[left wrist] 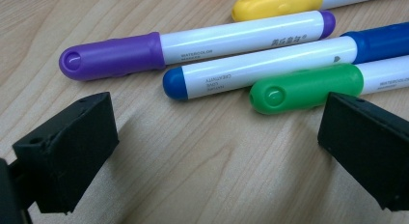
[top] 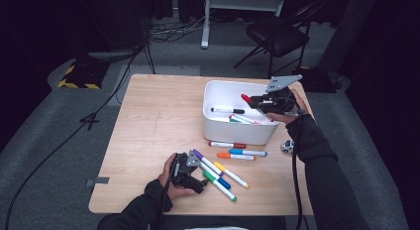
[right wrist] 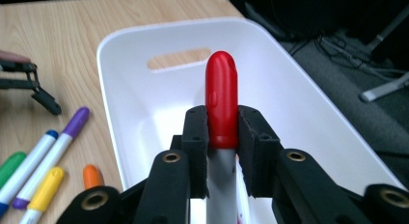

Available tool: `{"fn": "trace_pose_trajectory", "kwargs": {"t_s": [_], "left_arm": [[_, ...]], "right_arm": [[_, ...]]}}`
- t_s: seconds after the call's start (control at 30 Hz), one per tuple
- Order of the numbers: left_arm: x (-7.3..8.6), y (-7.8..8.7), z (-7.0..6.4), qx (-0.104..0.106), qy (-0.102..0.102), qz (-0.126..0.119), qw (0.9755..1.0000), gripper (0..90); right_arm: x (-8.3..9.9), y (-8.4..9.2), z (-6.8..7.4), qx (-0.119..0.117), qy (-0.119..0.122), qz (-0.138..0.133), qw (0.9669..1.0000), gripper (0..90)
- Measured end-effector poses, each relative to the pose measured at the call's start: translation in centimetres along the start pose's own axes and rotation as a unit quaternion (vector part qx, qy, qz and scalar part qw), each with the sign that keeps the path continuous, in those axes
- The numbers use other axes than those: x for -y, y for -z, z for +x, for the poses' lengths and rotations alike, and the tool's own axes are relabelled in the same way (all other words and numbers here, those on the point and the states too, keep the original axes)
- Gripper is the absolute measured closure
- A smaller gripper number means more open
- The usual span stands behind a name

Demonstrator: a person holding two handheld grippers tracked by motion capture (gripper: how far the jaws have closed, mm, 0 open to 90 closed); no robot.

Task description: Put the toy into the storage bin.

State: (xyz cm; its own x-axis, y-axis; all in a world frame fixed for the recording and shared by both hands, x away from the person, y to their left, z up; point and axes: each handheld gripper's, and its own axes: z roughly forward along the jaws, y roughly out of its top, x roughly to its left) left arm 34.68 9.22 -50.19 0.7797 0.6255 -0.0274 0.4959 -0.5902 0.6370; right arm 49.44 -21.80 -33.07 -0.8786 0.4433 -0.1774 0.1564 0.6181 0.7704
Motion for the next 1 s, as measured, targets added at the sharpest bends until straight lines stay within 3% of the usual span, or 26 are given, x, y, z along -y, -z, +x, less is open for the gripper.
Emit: {"fn": "trace_pose_trajectory", "kwargs": {"t_s": [0.27, 0.53, 0.63, 0.77, 1.0], "left_arm": [[0.0, 0.0, 0.0, 0.000, 0.002, -0.001, 1.0000, 0.6], [0.0, 0.0, 0.0, 0.000, 0.002, -0.001, 1.0000, 0.6], [0.0, 0.0, 0.0, 0.000, 0.002, -0.001, 1.0000, 0.6], [0.0, 0.0, 0.0, 0.000, 0.002, -0.002, 1.0000, 0.6], [0.0, 0.0, 0.0, -0.001, 0.000, -0.001, 1.0000, 0.6]], "right_arm": [[1.2, -1.1, -0.2, -0.007, -0.013, 0.050, 0.9986, 75.0], [2.1, -2.2, -0.3, -0.016, -0.028, 0.079, 0.9963, 73.6], [2.4, -2.2, -0.4, -0.014, -0.036, 0.069, 0.9969, 69.0], [2.4, -1.3, -0.2, -0.009, -0.046, 0.036, 0.9982, 69.3], [2.7, 0.9, 1.3, -0.013, -0.050, -0.045, 0.9976, 68.5]]}}
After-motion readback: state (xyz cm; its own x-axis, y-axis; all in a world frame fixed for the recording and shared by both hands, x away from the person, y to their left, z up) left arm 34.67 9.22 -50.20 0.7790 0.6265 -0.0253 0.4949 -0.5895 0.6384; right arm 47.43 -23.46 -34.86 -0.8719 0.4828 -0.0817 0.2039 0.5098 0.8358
